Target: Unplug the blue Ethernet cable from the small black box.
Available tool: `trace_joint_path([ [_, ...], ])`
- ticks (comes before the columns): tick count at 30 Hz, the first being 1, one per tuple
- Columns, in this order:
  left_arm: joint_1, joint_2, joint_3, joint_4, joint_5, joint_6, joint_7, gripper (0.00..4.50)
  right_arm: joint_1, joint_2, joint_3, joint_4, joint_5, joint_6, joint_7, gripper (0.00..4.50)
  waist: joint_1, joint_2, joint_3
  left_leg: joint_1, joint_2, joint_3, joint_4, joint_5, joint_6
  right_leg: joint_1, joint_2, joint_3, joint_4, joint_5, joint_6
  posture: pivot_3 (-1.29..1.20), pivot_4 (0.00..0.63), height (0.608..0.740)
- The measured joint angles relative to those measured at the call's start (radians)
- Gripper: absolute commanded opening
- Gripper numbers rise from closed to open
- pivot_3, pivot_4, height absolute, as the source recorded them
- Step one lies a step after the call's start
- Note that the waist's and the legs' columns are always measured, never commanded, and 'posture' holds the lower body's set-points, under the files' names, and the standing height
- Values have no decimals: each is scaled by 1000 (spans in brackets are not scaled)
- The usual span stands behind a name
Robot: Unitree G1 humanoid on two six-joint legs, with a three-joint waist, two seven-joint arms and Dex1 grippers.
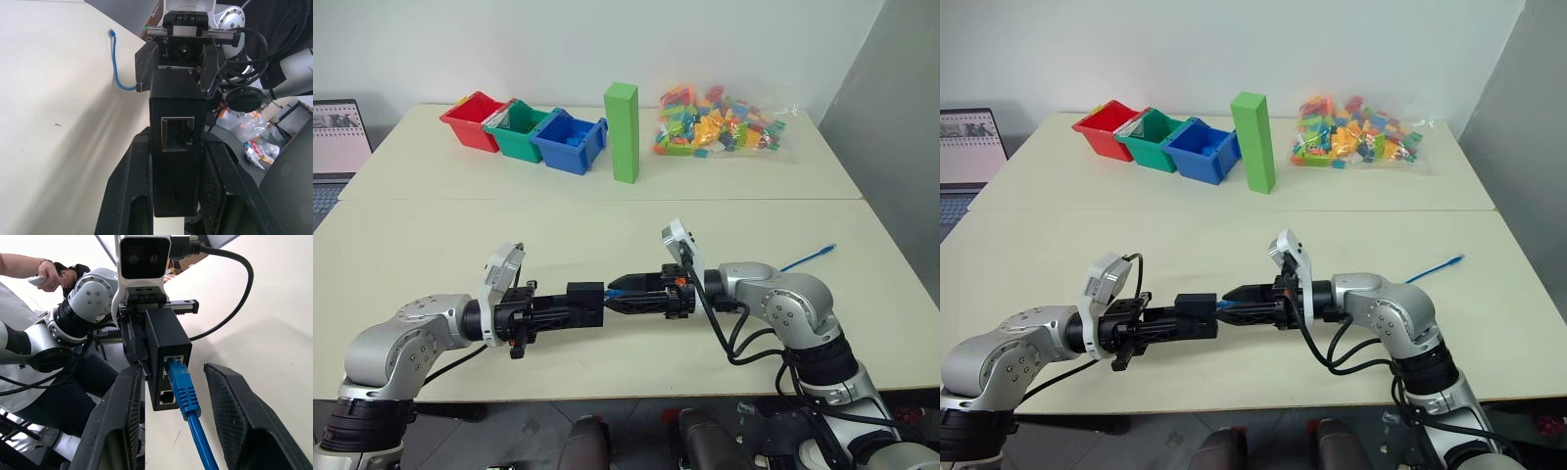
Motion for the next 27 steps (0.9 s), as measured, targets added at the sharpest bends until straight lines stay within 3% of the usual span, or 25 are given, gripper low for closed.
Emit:
trace_joint_path([
  [7,1,-5,0,-4,0,1,11,795,0,-2,0,8,0,3,-4,2116,0,0,0,0,0,0,0,0,0,0,0,0,0,0,0,0,150,740],
  [8,1,-5,0,-5,0,1,13,795,0,-3,0,8,0,3,-3,1741,0,0,0,0,0,0,0,0,0,0,0,0,0,0,0,0,150,740],
  [16,5,-5,0,-8,-2,2,16,795,0,-10,0,8,4,8,16,105,0,0,0,0,0,0,0,0,0,0,0,0,0,0,0,0,150,740],
  [27,12,-4,-1,-13,-3,4,-5,795,0,-16,0,8,13,21,40,92,0,0,0,0,0,0,0,0,0,0,0,0,0,0,0,0,150,740],
])
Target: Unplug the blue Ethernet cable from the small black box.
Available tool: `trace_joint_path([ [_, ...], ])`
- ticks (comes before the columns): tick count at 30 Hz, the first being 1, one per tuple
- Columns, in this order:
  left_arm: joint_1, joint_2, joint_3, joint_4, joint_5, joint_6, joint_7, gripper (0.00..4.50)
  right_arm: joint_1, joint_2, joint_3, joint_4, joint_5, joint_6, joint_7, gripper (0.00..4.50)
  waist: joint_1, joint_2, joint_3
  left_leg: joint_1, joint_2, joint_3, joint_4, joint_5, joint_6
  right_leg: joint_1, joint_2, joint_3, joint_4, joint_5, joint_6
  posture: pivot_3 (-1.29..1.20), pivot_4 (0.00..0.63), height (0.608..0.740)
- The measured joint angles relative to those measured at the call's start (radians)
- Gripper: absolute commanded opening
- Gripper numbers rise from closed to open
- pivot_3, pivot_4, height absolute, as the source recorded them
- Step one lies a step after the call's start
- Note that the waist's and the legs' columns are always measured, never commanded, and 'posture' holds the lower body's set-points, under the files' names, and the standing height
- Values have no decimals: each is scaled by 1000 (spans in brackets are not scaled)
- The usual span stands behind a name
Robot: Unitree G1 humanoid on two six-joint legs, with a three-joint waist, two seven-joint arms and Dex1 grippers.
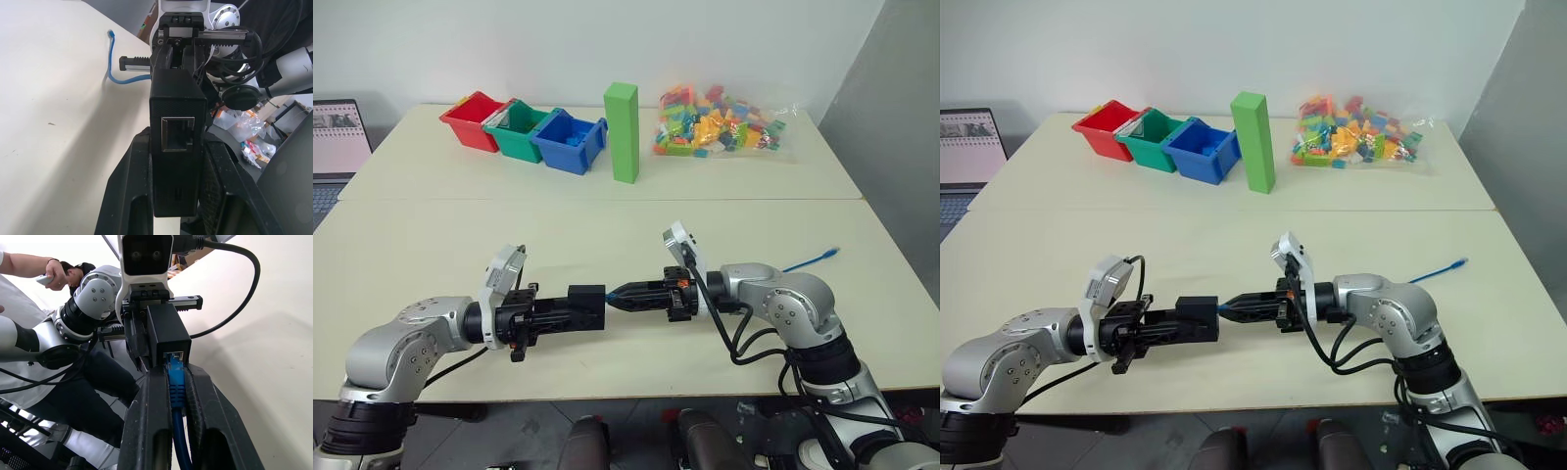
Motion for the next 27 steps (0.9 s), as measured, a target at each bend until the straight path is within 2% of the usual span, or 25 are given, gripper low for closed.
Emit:
trace_joint_path([
  [3,7,0,0,-5,0,0,0,795,0,-15,2,2,0,1,16,91,0,0,0,0,0,0,0,0,0,0,0,0,0,0,0,0,150,740],
  [8,24,8,25,13,2,-4,8,795,21,-103,-10,55,-25,-6,30,88,1,0,0,0,0,0,0,0,0,0,0,0,-1,0,0,0,150,740],
  [13,32,8,69,13,-2,-4,40,795,30,-116,-31,90,-56,-50,23,81,0,0,1,0,0,0,0,0,0,0,0,0,-1,0,0,0,150,740],
  [16,35,-9,108,19,-6,-1,107,795,-13,-34,-84,206,-164,-212,-103,81,-4,0,1,0,0,1,0,0,0,-1,0,1,-1,0,0,0,150,740],
  [19,32,-26,119,31,-5,-1,155,795,-92,-3,-104,300,-281,-363,-213,81,-2,2,2,0,0,1,0,0,0,-1,0,1,-1,0,0,0,150,740],
  [22,12,-50,117,74,56,-50,213,795,-178,20,-93,467,-446,-534,-328,81,0,2,2,-1,0,1,0,0,0,-1,0,1,-1,0,0,0,150,740],
  [27,-46,-109,89,106,153,-143,293,794,-276,58,-75,761,-611,-668,-489,81,5,1,2,-1,-1,2,-1,0,0,-1,-2,2,-1,3,-5,0,150,740],
])
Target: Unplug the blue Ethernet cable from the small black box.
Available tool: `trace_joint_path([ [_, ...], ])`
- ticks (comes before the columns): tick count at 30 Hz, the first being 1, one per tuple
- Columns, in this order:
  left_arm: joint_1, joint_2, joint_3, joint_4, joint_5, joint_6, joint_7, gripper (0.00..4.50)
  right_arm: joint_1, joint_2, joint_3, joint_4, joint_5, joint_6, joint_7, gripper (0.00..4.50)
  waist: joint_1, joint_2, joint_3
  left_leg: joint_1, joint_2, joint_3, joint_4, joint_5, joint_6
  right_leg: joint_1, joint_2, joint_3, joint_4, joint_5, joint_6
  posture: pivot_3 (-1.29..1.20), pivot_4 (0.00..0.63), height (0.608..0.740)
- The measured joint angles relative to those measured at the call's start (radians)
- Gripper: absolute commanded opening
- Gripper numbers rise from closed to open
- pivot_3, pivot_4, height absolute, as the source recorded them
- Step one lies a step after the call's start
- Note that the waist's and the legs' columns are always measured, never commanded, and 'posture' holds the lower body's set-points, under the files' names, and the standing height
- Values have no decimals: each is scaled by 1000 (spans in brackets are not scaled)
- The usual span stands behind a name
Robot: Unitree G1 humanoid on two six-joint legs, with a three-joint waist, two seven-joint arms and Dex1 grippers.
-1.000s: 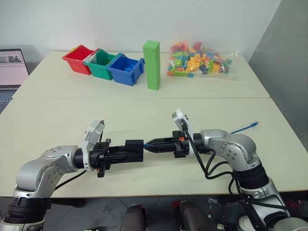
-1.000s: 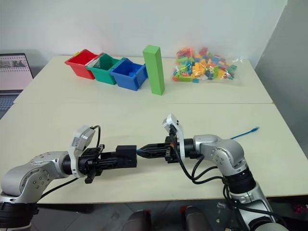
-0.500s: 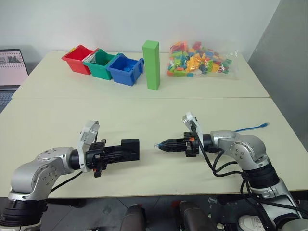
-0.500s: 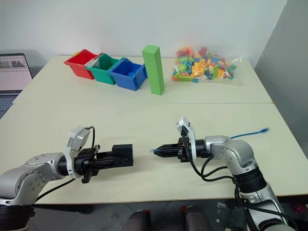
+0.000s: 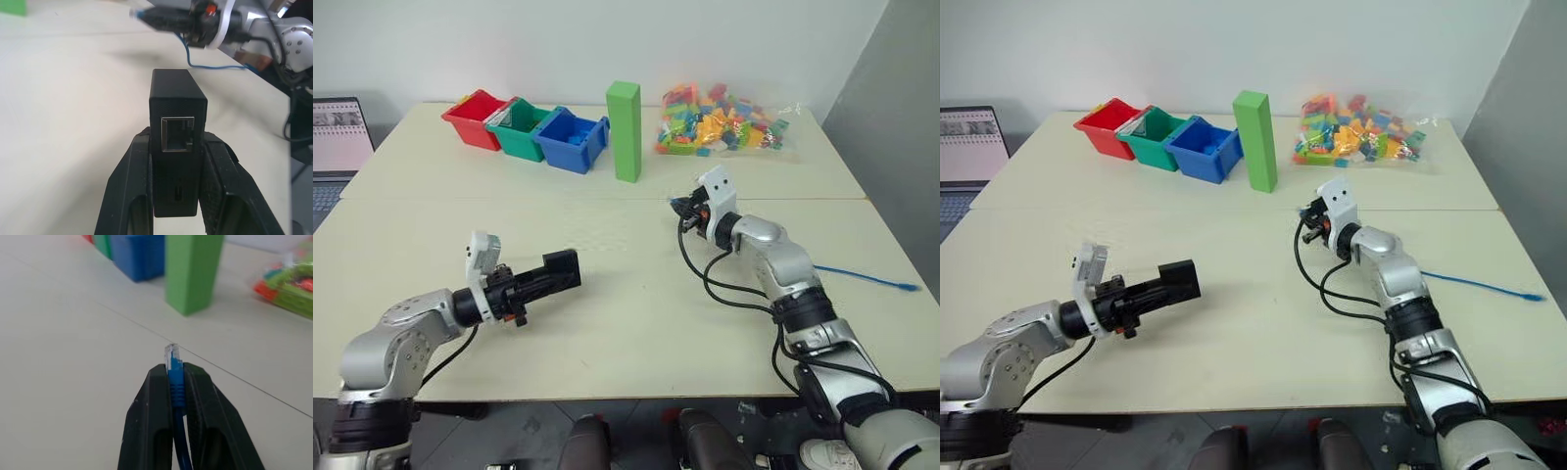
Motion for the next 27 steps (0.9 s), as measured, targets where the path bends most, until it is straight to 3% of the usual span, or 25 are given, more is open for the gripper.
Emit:
trace_joint_path([
  [2,-15,-22,-12,2,28,-27,29,794,-34,12,-2,119,-41,-37,-48,81,-2,0,0,0,0,0,0,0,0,0,0,0,0,0,0,0,150,740],
  [4,-16,-32,-20,2,44,-44,47,795,-58,27,-15,206,-58,-60,-75,781,-4,0,0,0,0,0,0,0,0,0,0,0,0,0,0,0,150,740],
  [7,-15,-52,-44,-11,71,-69,70,794,-91,39,-45,297,-67,-93,-99,1399,-5,0,0,0,0,0,-1,0,0,0,0,0,0,0,0,0,150,740],
  [12,-16,-82,-51,-18,110,-120,112,794,-100,32,-67,280,-67,-117,-69,2554,-5,0,0,0,0,0,-2,0,0,0,0,0,0,0,0,0,150,740],
  [14,-54,-121,-61,10,147,-154,157,794,-59,12,-66,168,-61,-111,-16,3063,-2,0,0,0,0,-1,-1,0,0,0,0,-1,0,0,0,0,150,740],
  [18,-151,-179,-76,132,262,-280,270,794,47,-19,-43,-146,22,-30,159,3068,10,1,0,0,0,-1,-1,0,0,0,0,-2,0,0,0,0,150,740],
  [21,-248,-226,-107,314,401,-478,379,794,114,-70,3,-424,110,119,291,3068,18,1,1,0,0,-2,-1,0,0,0,0,-2,1,0,0,0,150,740],
  [27,-396,-258,-108,722,537,-734,523,794,142,-95,53,-720,172,345,314,3068,19,1,1,-2,0,-2,1,0,0,0,0,-2,0,0,0,0,150,740],
])
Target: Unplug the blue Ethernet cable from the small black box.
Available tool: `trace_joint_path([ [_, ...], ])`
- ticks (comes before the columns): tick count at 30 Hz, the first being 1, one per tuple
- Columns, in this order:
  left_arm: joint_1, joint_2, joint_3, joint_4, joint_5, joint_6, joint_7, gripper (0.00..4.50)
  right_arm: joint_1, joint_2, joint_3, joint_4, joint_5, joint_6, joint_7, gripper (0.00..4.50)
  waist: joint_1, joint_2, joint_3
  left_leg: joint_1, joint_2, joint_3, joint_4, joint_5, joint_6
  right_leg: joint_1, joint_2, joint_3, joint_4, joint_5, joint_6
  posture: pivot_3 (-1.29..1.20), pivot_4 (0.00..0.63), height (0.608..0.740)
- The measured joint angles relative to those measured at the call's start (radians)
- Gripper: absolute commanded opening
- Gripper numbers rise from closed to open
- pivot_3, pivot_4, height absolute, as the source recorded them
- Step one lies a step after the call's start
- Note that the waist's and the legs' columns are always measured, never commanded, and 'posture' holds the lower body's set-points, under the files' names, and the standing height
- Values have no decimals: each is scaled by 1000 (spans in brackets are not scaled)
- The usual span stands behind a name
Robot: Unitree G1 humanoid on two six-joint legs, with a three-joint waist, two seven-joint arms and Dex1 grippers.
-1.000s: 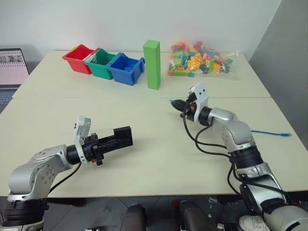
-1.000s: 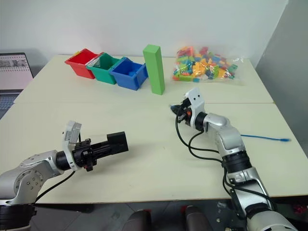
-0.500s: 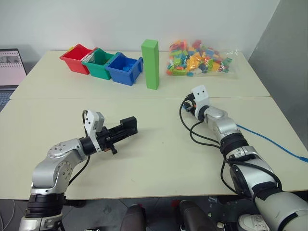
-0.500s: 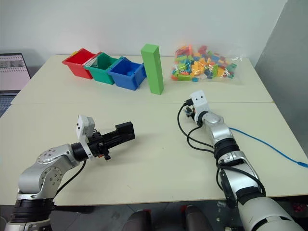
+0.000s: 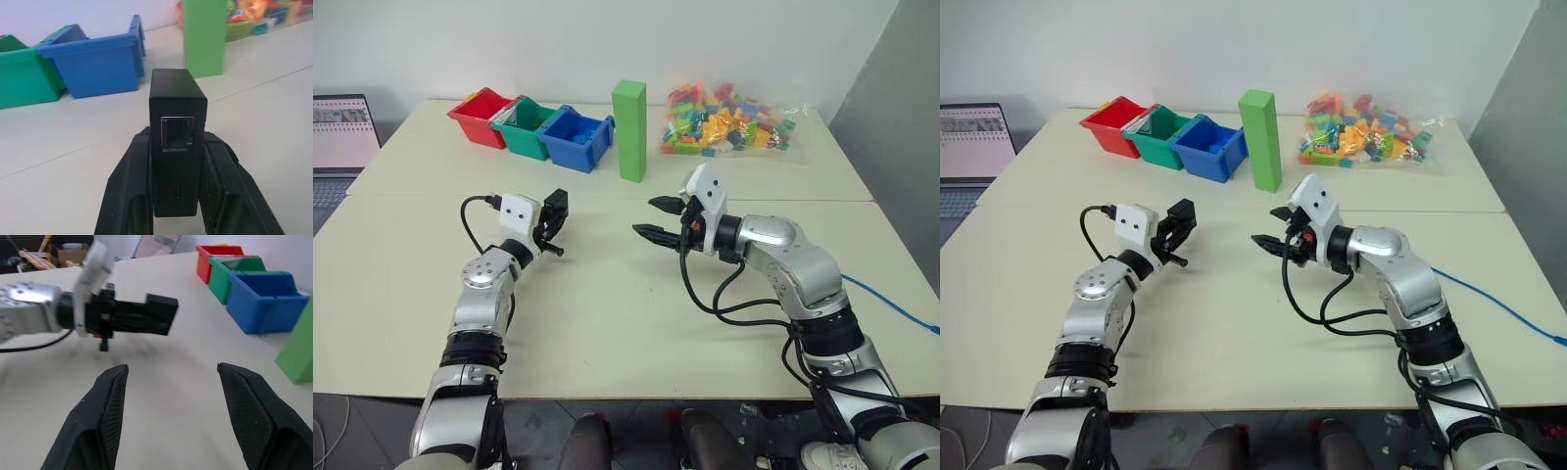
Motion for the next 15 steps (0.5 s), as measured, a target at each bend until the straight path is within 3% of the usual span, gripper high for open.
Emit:
trace_joint_path([
  [5,-30,-10,5,175,17,-100,21,794,7,-26,19,-62,-4,84,-9,3068,0,0,0,0,0,-1,0,0,0,0,0,-1,0,0,0,0,150,740],
  [7,-34,-10,9,202,16,-123,15,1505,14,-26,25,-73,-4,102,-15,3068,-1,0,0,1,0,0,0,0,0,0,0,-1,1,0,0,0,150,740],
  [15,-28,-14,44,225,-27,-108,-30,3306,16,-27,26,-80,-4,123,-31,3068,-3,0,0,1,0,0,0,0,0,0,0,-1,1,0,0,0,150,740],
])
